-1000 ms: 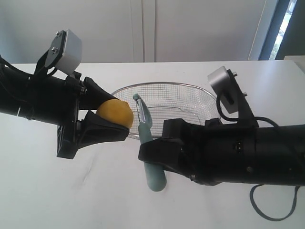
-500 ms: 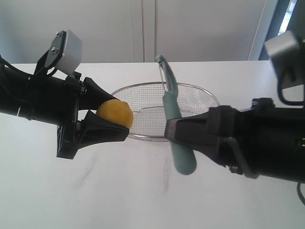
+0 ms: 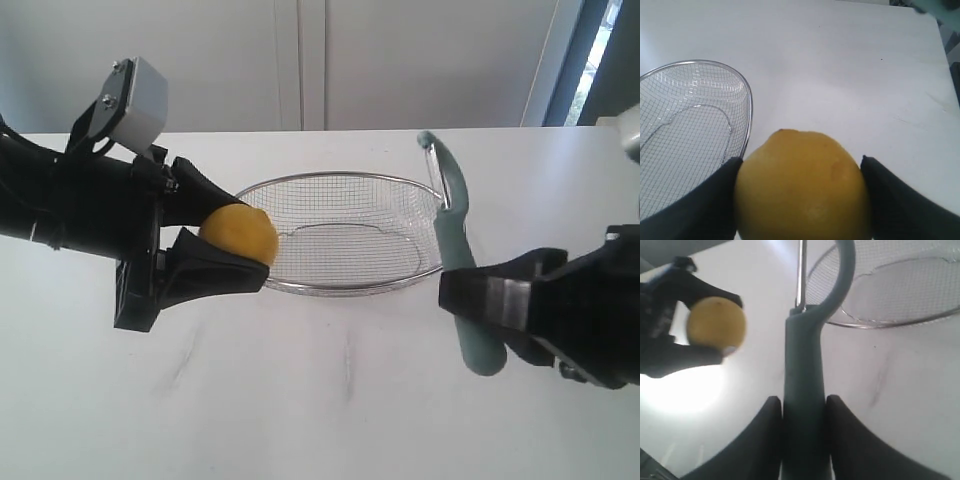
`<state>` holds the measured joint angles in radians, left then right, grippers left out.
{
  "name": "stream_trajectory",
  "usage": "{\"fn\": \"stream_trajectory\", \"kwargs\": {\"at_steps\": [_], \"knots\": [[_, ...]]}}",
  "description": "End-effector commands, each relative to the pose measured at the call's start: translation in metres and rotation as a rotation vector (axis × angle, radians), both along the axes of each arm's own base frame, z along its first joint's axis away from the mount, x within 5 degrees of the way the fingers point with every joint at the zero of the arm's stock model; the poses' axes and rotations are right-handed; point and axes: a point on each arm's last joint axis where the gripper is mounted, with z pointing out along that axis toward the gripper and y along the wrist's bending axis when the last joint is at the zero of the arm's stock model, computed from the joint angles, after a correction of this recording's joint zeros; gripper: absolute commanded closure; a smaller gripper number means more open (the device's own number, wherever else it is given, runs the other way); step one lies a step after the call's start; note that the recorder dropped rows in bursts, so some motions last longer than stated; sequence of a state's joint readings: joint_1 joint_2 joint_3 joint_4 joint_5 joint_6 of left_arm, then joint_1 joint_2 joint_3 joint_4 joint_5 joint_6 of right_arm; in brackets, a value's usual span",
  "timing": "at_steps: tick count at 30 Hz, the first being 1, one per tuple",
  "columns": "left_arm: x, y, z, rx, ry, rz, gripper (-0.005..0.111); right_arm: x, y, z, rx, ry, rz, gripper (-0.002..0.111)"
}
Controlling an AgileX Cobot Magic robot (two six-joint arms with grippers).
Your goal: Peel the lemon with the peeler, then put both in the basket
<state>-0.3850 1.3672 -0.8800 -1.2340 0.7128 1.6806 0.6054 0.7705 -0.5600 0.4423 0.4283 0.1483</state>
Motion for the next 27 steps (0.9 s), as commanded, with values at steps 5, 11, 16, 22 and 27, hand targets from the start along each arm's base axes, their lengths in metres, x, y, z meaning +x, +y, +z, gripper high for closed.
{"fn": "stream_trajectory", "kwargs": {"at_steps": [5,11,16,22,27], "knots": [[-0.012,0.003,0.022,-0.057,-0.055,-0.006,0.107,0.027,0.021,-0.035,-0.061,0.191,-0.026,0.108],[-0.012,0.003,0.022,-0.057,-0.054,-0.008,0.107,0.036,0.059,-0.061,0.016,0.31,0.116,0.108],[-0.012,0.003,0.022,-0.058,-0.051,-0.011,0.107,0.035,0.086,-0.061,0.099,0.33,0.209,0.108],[-0.012,0.003,0.021,-0.043,-0.057,-0.017,0.107,0.036,0.093,-0.048,0.131,0.302,0.25,0.108],[-0.012,0.004,0.018,-0.015,-0.066,-0.016,0.107,0.034,0.09,-0.041,0.147,0.277,0.25,0.108]]}}
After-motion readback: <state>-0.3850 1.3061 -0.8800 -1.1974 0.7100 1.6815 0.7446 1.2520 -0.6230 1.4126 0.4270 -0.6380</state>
